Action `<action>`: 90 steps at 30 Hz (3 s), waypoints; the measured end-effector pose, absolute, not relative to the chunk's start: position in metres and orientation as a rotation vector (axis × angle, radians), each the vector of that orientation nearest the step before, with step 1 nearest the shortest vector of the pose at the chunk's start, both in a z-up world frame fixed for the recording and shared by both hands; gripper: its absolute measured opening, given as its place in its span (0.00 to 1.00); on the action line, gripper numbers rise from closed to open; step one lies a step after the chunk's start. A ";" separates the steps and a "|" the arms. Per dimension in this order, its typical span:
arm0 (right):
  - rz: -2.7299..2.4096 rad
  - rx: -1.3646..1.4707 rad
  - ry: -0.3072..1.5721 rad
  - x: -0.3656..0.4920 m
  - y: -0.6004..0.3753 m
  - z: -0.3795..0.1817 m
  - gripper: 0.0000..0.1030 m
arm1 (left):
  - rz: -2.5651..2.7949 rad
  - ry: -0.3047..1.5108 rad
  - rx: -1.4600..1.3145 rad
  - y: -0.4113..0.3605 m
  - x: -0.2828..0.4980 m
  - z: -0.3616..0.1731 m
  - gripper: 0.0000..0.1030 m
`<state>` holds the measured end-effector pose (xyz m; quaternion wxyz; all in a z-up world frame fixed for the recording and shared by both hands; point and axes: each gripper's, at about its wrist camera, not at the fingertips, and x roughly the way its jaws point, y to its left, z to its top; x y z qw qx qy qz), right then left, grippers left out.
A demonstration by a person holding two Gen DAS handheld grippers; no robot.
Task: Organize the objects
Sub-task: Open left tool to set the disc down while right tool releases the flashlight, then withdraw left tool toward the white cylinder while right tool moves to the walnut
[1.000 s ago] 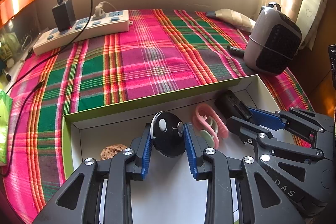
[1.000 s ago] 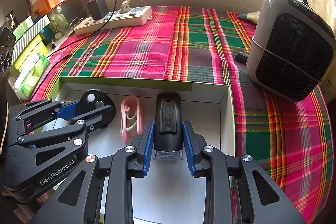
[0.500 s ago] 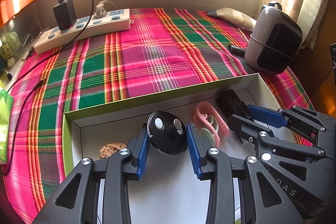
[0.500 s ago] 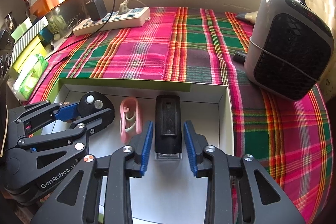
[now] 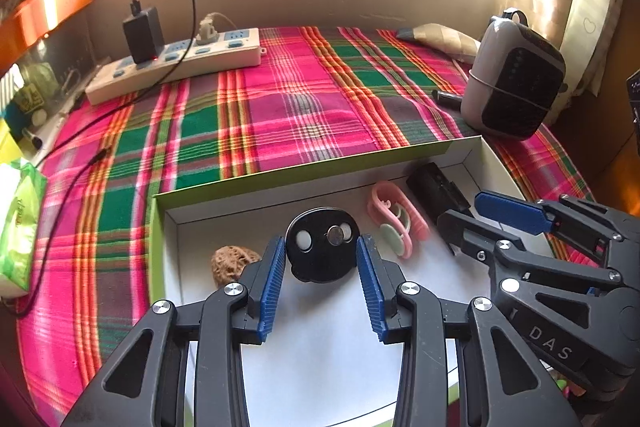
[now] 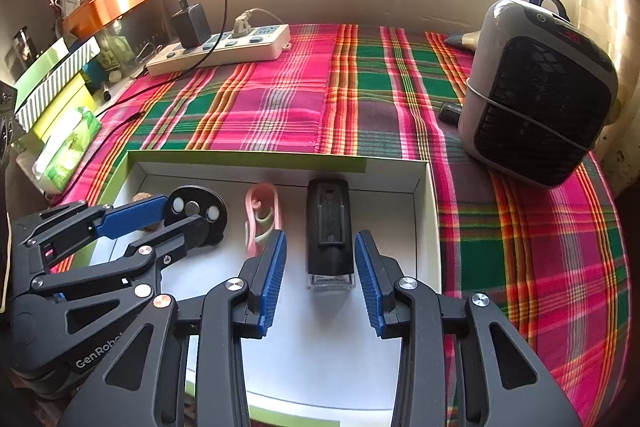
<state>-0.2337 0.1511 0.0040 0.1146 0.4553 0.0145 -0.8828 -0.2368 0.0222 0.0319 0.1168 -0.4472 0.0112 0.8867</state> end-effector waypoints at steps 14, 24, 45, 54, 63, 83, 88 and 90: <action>-2.620 1.275 0.034 -0.201 0.151 0.019 0.36 | 2.637 0.012 -1.258 0.018 -0.201 0.046 0.34; -2.635 1.206 0.009 -0.166 0.152 0.029 0.36 | 2.677 -0.048 -1.202 0.005 -0.164 0.055 0.34; -2.710 1.121 -0.037 -0.102 0.177 0.029 0.41 | 2.734 -0.215 -1.166 -0.050 -0.096 0.039 0.35; -2.734 1.120 -0.061 -0.081 0.187 0.021 0.41 | 2.691 -0.288 -1.195 -0.065 -0.083 0.025 0.40; -2.754 1.126 -0.084 -0.064 0.203 0.015 0.45 | 2.616 -0.285 -1.208 -0.053 -0.087 0.018 0.42; -2.706 1.179 -0.031 -0.068 0.198 -0.002 0.54 | 2.608 -0.225 -1.240 -0.038 -0.102 0.008 0.42; -2.742 1.155 -0.058 -0.063 0.211 0.004 0.54 | 2.621 -0.202 -1.219 -0.037 -0.102 0.008 0.42; -2.763 1.157 -0.045 -0.060 0.217 0.005 0.54 | 2.620 -0.206 -1.216 -0.037 -0.102 0.008 0.42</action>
